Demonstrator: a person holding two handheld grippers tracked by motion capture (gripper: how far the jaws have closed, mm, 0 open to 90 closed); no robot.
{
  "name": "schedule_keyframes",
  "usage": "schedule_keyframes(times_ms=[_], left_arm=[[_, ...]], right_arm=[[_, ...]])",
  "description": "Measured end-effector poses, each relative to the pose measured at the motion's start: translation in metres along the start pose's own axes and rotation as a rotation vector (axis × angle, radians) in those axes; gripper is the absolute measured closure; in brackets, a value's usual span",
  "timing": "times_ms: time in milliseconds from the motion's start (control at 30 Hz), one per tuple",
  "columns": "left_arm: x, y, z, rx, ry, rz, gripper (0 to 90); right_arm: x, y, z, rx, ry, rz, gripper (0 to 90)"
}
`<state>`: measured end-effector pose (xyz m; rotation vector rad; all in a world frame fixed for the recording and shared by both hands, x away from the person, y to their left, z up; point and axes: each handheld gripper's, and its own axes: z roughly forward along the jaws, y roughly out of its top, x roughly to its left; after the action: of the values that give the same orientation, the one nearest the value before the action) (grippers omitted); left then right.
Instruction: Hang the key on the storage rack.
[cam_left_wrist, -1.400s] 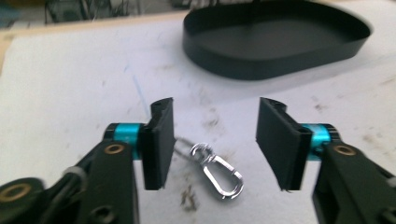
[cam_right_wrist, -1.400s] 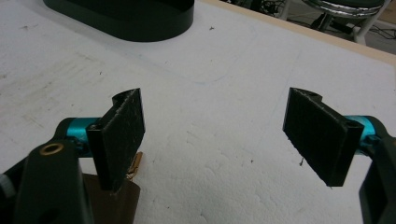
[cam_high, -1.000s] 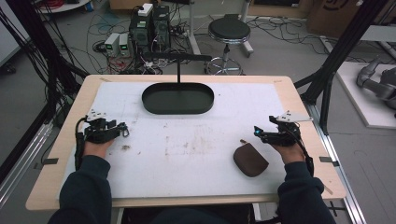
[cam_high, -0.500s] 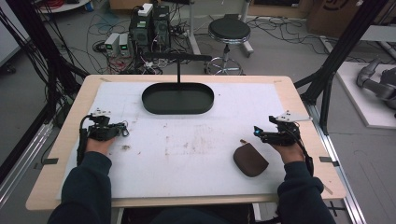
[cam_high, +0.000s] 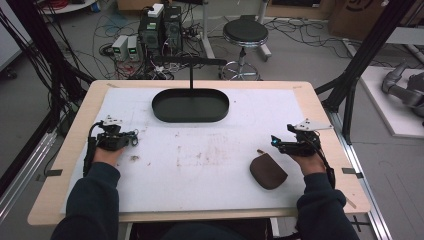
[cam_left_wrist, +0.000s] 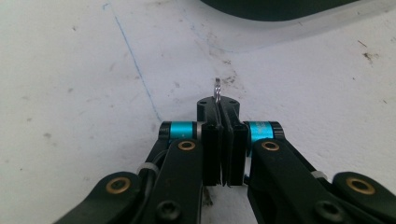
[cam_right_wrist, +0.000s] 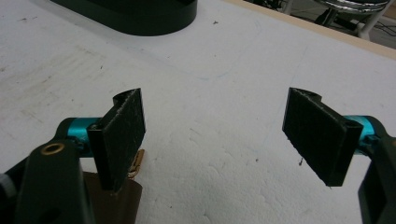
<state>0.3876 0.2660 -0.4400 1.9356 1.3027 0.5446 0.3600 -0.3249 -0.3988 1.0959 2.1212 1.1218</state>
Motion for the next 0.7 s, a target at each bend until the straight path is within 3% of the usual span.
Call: schedule_keyframes(times_ms=[167, 233, 267, 400, 700], left_arm=[[0.002, 0.001, -0.003, -0.019, -0.015, -0.016, 87.9], [0.005, 0.002, -0.011, -0.077, -0.047, -0.044, 88.0], [0.005, 0.002, -0.011, -0.077, -0.047, -0.044, 88.0], [0.006, 0.004, -0.023, -0.187, -0.086, -0.065, 88.1], [-0.001, 0.014, -0.040, -0.319, -0.127, -0.017, 88.1]], right_arm=[[-0.002, 0.000, -0.003, -0.008, -0.004, 0.008, 21.5], [-0.002, 0.000, -0.003, -0.011, -0.005, 0.008, 21.5], [-0.002, 0.000, -0.004, -0.012, -0.003, 0.013, 21.6], [-0.004, 0.000, -0.005, -0.019, -0.007, 0.020, 21.5], [-0.005, 0.000, -0.006, -0.031, -0.004, 0.030, 21.5]])
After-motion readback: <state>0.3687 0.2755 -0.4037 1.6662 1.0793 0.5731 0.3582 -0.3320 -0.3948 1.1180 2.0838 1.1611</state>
